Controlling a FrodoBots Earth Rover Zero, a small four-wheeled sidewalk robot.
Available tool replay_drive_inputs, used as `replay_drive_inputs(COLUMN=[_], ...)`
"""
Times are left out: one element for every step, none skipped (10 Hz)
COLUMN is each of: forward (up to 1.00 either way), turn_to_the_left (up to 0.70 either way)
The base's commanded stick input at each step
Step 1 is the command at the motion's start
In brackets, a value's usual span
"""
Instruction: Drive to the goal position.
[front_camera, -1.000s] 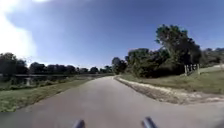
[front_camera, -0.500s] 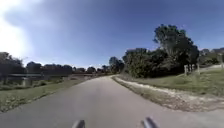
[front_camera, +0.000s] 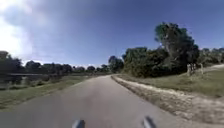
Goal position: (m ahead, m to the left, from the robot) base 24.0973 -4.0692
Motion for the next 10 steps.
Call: replay_drive_inputs(forward=[0.85,0.85,0.85,0.85,0.85,0.85,0.85,0.85,0.85,0.85], turn_to_the_left=[0.34,0.34,0.34,0.27,0.09,0.0,0.0,0.0,0.0,0.0])
